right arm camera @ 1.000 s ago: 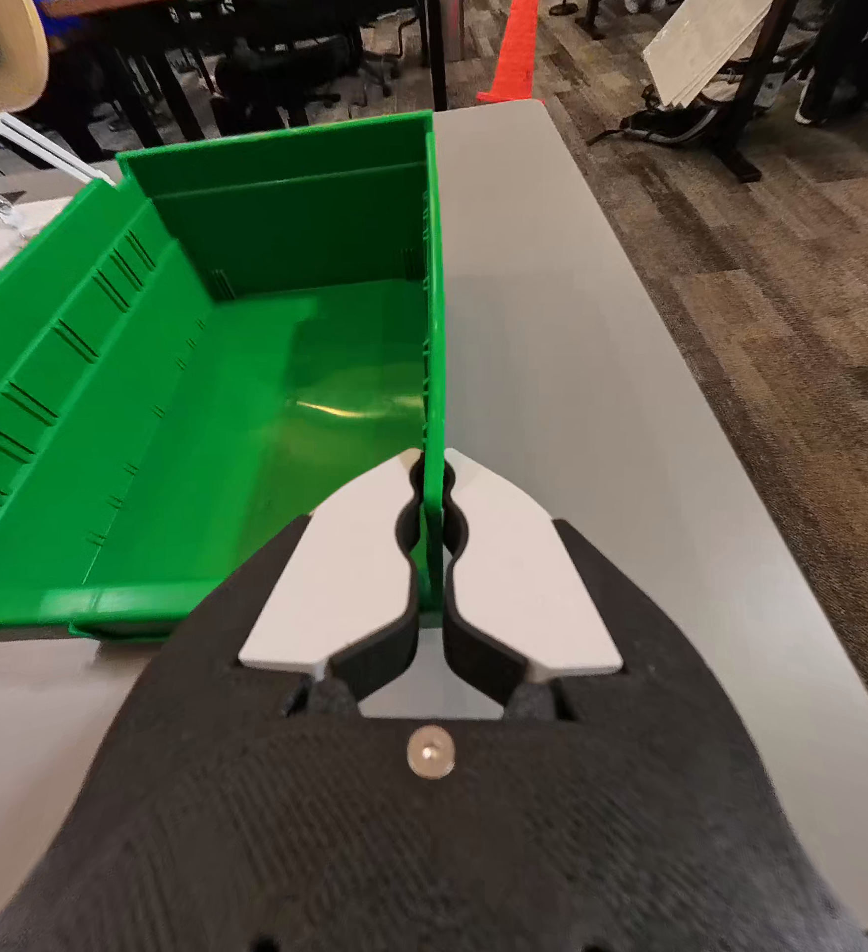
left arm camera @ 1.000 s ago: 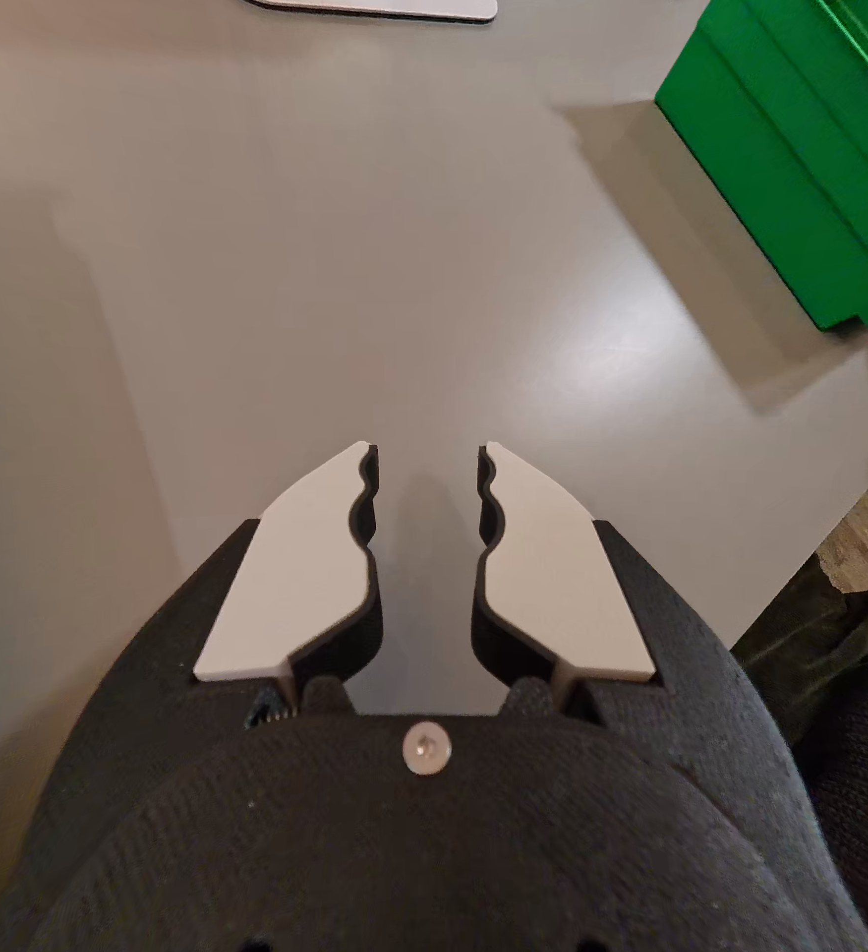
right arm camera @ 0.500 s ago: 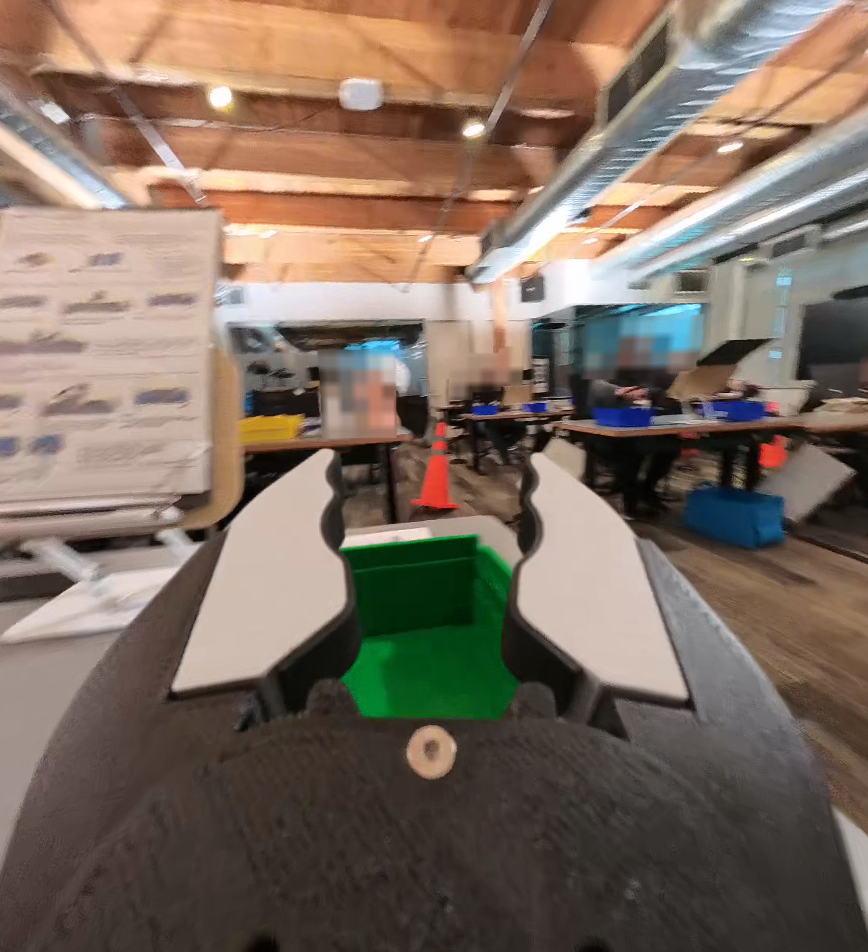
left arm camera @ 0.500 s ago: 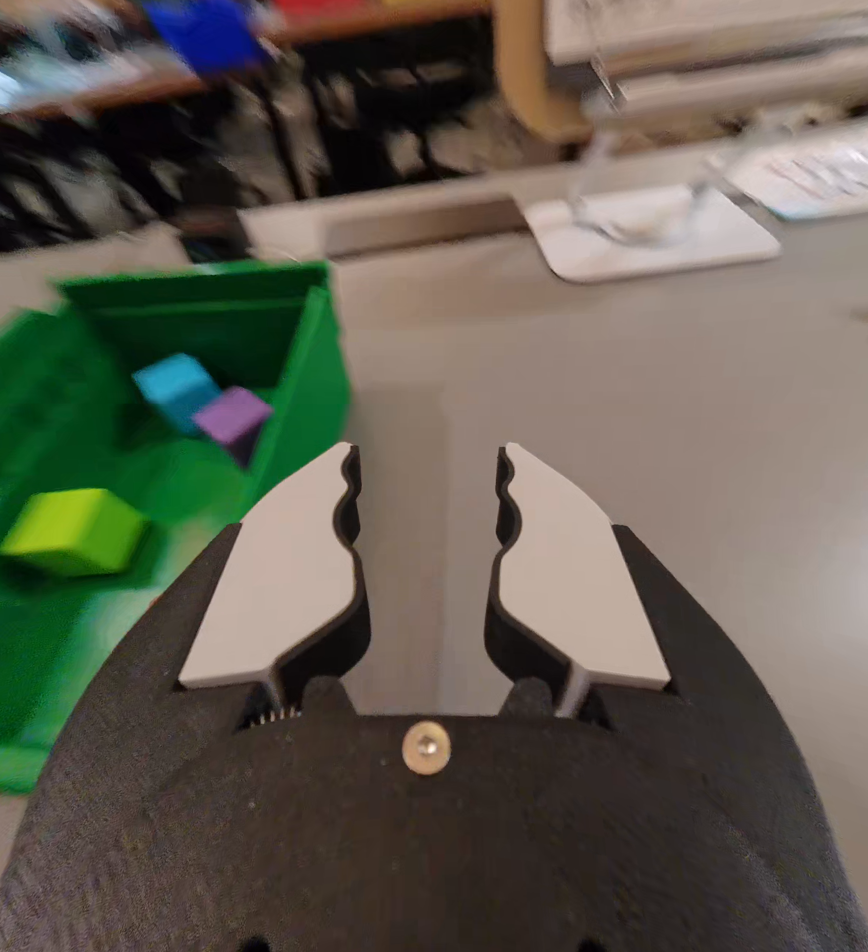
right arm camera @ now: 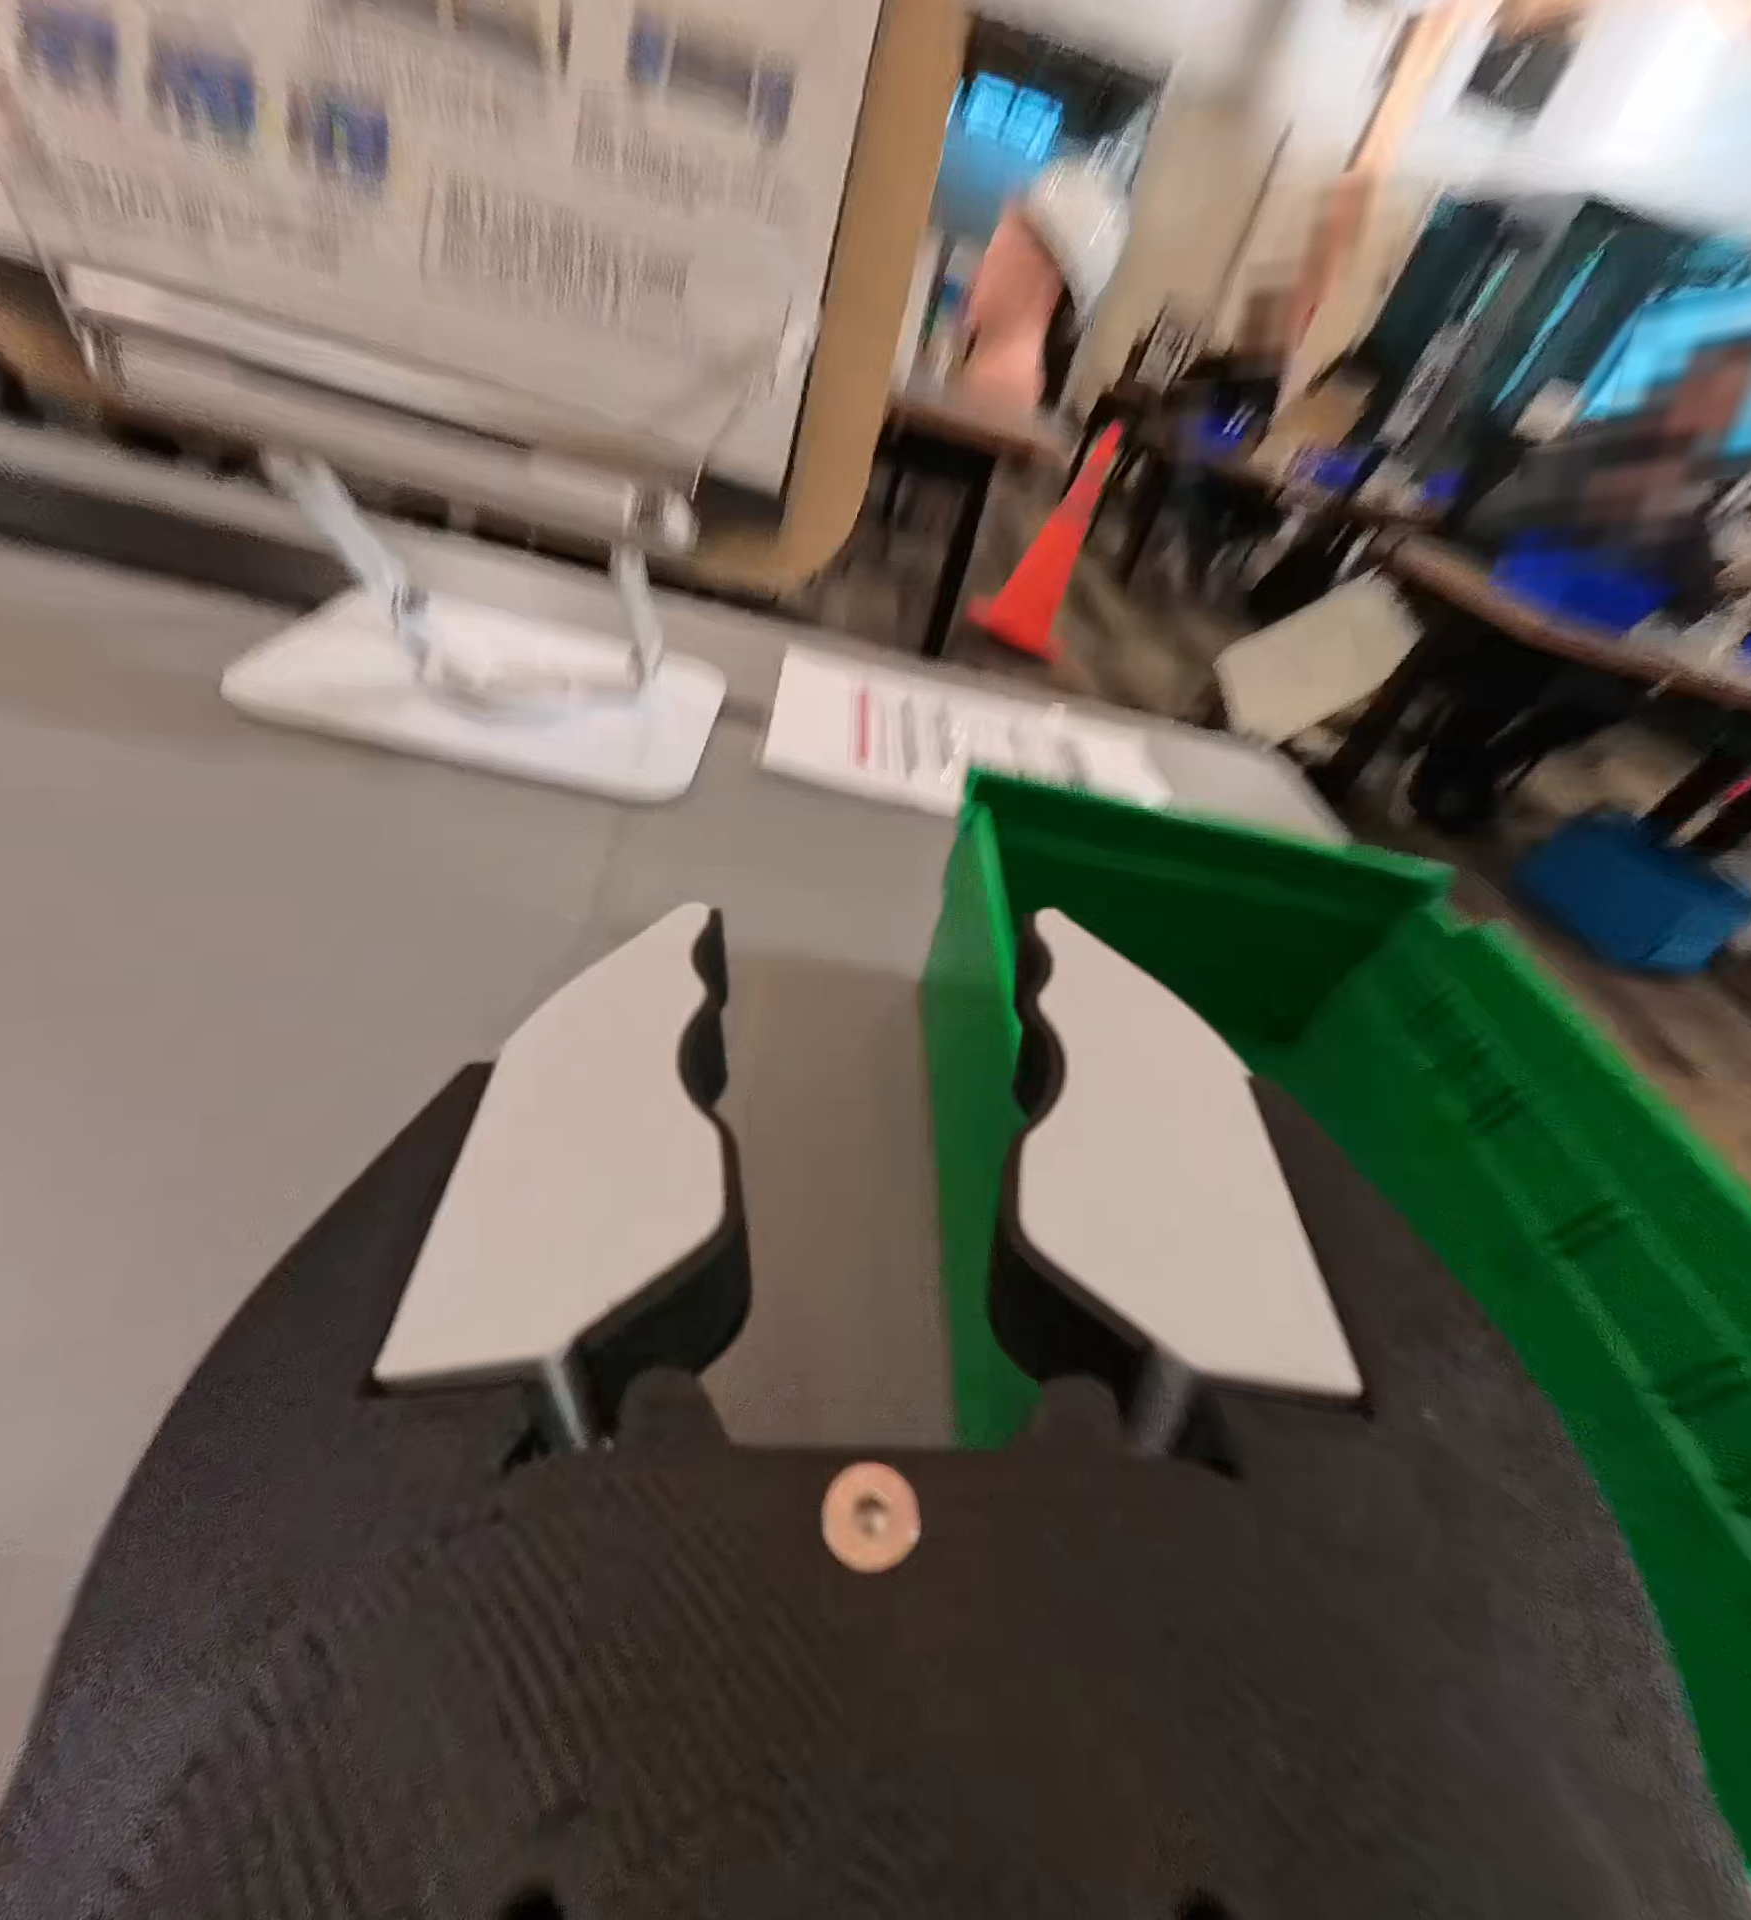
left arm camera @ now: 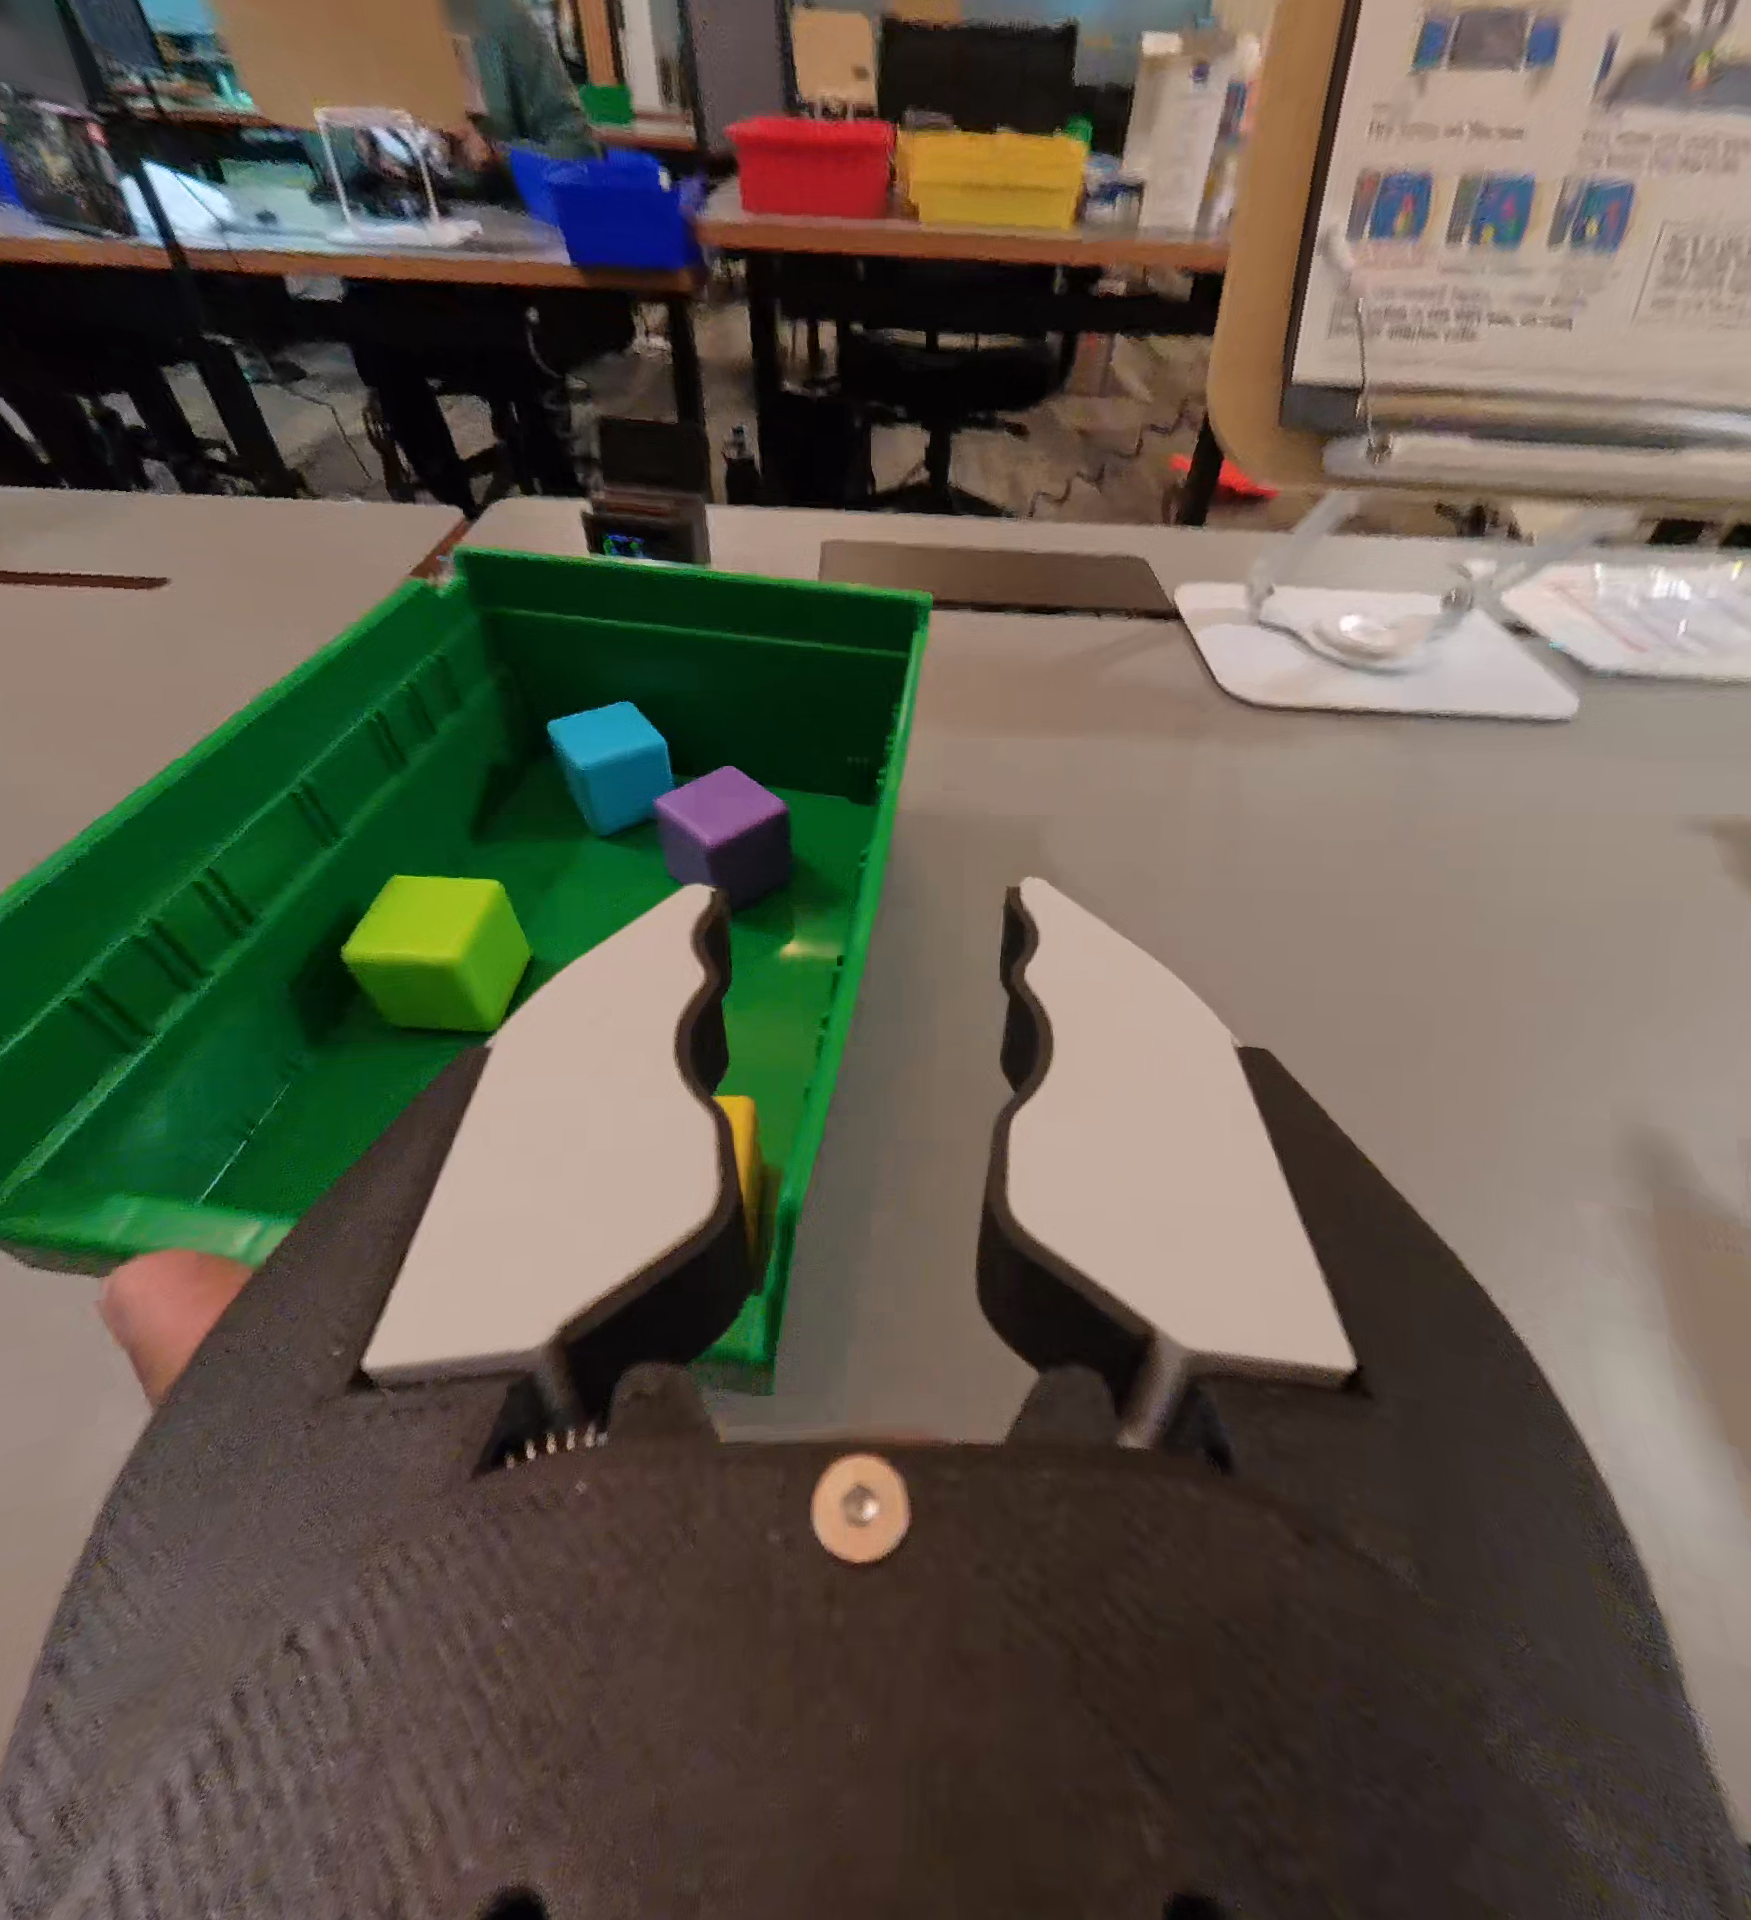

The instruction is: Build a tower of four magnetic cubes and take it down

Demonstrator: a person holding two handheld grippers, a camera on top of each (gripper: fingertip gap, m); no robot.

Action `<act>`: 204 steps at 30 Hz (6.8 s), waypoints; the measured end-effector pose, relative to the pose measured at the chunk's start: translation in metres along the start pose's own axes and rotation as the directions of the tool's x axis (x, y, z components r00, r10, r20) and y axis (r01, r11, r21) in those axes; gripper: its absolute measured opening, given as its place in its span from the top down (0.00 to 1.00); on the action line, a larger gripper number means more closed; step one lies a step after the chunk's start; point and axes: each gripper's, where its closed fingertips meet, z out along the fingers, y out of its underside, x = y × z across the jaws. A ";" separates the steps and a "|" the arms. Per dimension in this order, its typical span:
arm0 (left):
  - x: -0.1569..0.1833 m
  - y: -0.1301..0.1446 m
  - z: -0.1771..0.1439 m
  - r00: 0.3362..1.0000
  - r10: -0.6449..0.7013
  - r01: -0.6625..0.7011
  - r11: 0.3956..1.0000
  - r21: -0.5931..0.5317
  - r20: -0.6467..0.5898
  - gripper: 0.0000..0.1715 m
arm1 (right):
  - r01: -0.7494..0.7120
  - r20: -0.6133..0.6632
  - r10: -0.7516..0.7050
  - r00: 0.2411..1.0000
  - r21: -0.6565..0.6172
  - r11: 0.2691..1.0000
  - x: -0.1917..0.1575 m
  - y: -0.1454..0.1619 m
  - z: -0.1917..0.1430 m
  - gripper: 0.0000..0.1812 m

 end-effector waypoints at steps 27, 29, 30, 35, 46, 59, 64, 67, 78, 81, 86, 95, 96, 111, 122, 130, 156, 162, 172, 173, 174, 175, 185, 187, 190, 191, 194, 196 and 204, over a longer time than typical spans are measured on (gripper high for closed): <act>-0.004 0.013 -0.051 0.972 0.036 0.000 0.988 0.153 -0.231 1.00 | -0.121 0.453 0.093 0.887 0.033 0.992 -0.089 -0.016 0.030 1.00; 0.008 0.000 -0.058 0.957 0.078 -0.007 0.969 0.246 -0.278 0.96 | -0.186 0.494 0.204 0.845 -0.085 0.979 -0.095 -0.007 0.033 1.00; 0.012 -0.001 -0.059 0.953 0.089 -0.017 0.970 0.242 -0.291 0.94 | -0.191 0.525 0.207 0.826 -0.086 0.978 -0.100 -0.006 0.033 1.00; 0.015 0.030 -0.041 0.951 0.091 -0.070 0.994 0.080 -0.295 0.81 | 0.053 0.540 -0.102 0.835 0.105 0.993 -0.112 -0.005 0.025 1.00; 0.004 0.063 -0.013 0.976 0.092 -0.114 0.989 -0.100 -0.200 0.63 | 0.010 0.521 -0.071 0.851 0.120 0.993 -0.110 -0.004 0.022 0.71; 0.010 0.060 0.017 0.981 0.087 -0.110 0.986 -0.128 -0.175 0.95 | 0.137 0.467 -0.156 0.871 0.075 0.988 -0.087 0.024 0.006 0.81; 0.027 0.058 0.030 0.969 0.066 -0.100 0.986 -0.133 -0.238 0.93 | 0.114 0.507 -0.118 0.854 0.039 0.993 -0.085 0.033 -0.005 0.86; 0.026 0.056 0.035 0.971 0.124 -0.151 0.980 -0.126 -0.202 0.94 | 0.120 0.494 -0.121 0.861 0.033 0.992 -0.078 0.037 -0.008 0.88; 0.023 0.054 0.044 0.981 0.075 -0.100 0.986 -0.136 -0.181 0.94 | -0.028 0.516 0.035 0.856 -0.022 0.999 -0.070 0.035 -0.013 0.89; 0.022 0.054 0.044 0.982 0.074 -0.098 0.986 -0.134 -0.173 0.93 | -0.003 0.514 0.018 0.858 -0.031 1.000 -0.071 0.038 -0.012 0.89; 0.020 0.056 0.044 0.984 0.034 -0.062 0.986 -0.157 -0.177 0.82 | 0.020 0.520 -0.002 0.854 -0.029 0.999 -0.075 0.040 -0.013 0.89; 0.019 0.051 0.042 0.981 -0.035 0.007 0.989 -0.146 -0.191 0.79 | 0.049 0.521 -0.021 0.853 -0.040 0.998 -0.077 0.045 -0.012 0.89; 0.018 0.049 0.042 0.981 -0.037 0.011 0.990 -0.139 -0.191 0.78 | 0.054 0.522 -0.025 0.853 -0.040 0.998 -0.077 0.045 -0.012 0.89; -0.046 0.009 0.020 0.941 -0.320 0.328 0.942 0.071 -0.111 0.77 | 0.128 0.526 -0.091 0.845 -0.034 0.991 -0.082 0.051 -0.012 0.89; -0.047 0.067 0.056 0.998 0.025 -0.057 0.793 -0.607 -0.061 0.76 | 0.161 0.528 -0.114 0.841 -0.043 0.986 -0.085 0.057 -0.016 0.89; -0.024 0.095 0.066 0.985 -0.003 -0.125 0.674 -0.728 -0.172 0.74 | 0.208 0.473 -0.164 0.866 -0.041 0.977 -0.075 0.061 -0.017 0.90; -0.053 0.101 0.059 0.986 0.050 -0.155 0.623 -0.767 -0.159 0.70 | 0.246 0.486 -0.210 0.848 -0.012 0.969 -0.083 0.059 -0.020 0.90; -0.057 0.009 0.040 0.987 0.040 -0.123 0.801 -0.586 -0.153 0.72 | 0.233 0.458 -0.227 0.860 0.045 0.971 -0.081 0.048 -0.021 0.92; 0.177 -0.017 -0.003 0.413 0.346 -0.718 0.693 -0.067 -0.843 0.71 | 0.259 0.441 -0.243 0.864 0.023 0.966 -0.073 0.057 -0.035 0.92; 0.194 0.000 0.003 0.369 0.312 -0.762 0.640 -0.093 -0.875 0.71 | 0.262 0.435 -0.243 0.867 0.017 0.965 -0.069 0.060 -0.038 0.92; 0.210 0.014 0.010 0.313 0.296 -0.805 0.587 -0.087 -0.903 0.71 | 0.267 0.426 -0.246 0.870 0.011 0.964 -0.065 0.062 -0.041 0.92; 0.225 0.025 0.020 0.250 0.296 -0.837 0.545 -0.052 -0.922 0.71 | 0.269 0.417 -0.247 0.875 0.008 0.963 -0.062 0.063 -0.045 0.92; 0.314 0.107 0.080 -0.221 0.180 -0.927 0.267 0.264 -0.959 0.72 | 0.272 0.335 -0.245 0.910 -0.034 0.962 -0.039 0.071 -0.083 0.92; 0.319 0.113 0.086 -0.248 0.175 -0.926 0.246 0.286 -0.953 0.72 | 0.255 0.324 -0.231 0.917 -0.032 0.966 -0.037 0.069 -0.091 0.92; 0.330 0.113 0.090 -0.276 0.174 -0.921 0.233 0.311 -0.945 0.72 | 0.214 0.320 -0.192 0.928 -0.035 0.976 -0.034 0.068 -0.098 0.93; 0.333 0.112 0.091 -0.285 0.183 -0.921 0.221 0.322 -0.941 0.72 | 0.211 0.316 -0.188 0.930 -0.041 0.977 -0.033 0.069 -0.098 0.94; 0.343 0.115 0.090 -0.321 0.185 -0.912 0.203 0.356 -0.929 0.72 | 0.211 0.312 -0.184 0.932 -0.054 0.976 -0.030 0.072 -0.098 0.94; 0.350 0.117 0.085 -0.344 0.168 -0.899 0.225 0.376 -0.924 0.72 | 0.197 0.321 -0.169 0.932 -0.059 0.979 -0.030 0.074 -0.098 0.94; 0.350 0.112 0.095 -0.211 0.229 -0.922 0.275 0.272 -0.950 0.49 | 0.170 0.321 -0.136 0.937 -0.080 0.982 -0.023 0.077 -0.097 0.92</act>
